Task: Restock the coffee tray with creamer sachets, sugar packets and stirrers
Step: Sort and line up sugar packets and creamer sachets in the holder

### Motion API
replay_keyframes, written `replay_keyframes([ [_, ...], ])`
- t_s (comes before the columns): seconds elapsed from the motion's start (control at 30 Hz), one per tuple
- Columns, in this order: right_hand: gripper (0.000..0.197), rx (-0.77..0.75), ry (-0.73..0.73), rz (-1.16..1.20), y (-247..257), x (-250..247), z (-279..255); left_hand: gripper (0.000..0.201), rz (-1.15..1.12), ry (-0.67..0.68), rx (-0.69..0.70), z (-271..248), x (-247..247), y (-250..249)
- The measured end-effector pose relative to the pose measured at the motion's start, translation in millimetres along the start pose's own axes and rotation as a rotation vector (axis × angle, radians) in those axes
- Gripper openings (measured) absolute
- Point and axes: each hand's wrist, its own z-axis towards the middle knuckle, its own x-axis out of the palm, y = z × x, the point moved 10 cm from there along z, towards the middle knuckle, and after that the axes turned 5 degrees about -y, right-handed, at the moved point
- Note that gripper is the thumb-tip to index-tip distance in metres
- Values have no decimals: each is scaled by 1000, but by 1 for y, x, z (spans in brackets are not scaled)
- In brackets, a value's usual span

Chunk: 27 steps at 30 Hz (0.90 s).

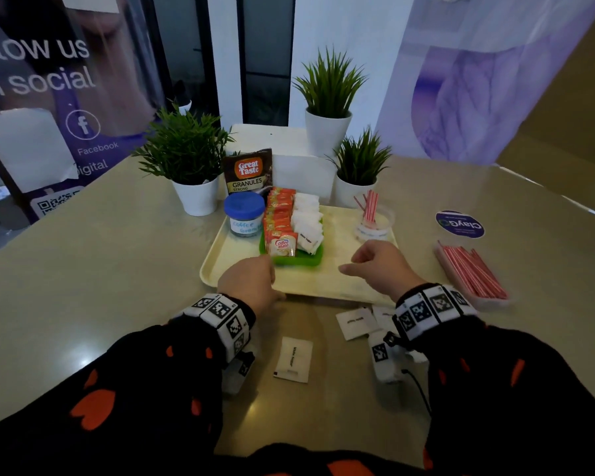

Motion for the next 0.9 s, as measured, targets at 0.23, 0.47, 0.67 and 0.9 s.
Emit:
replay_keyframes([
  [0.23, 30, 105, -36, -17, -42, -6, -45, 58, 64, 472, 79, -48, 42, -31],
  [0.47, 42, 160, -58, -156, -58, -5, -71, 65, 140, 431, 116, -58, 54, -36],
  [0.67, 66, 159, 1, -261, -59, 4, -84, 40, -129, 333, 25, -48, 66, -23],
  [0.9, 42, 88, -18, -127, -59, 14, -87, 9, -851, 258, -171, -48, 76, -3],
])
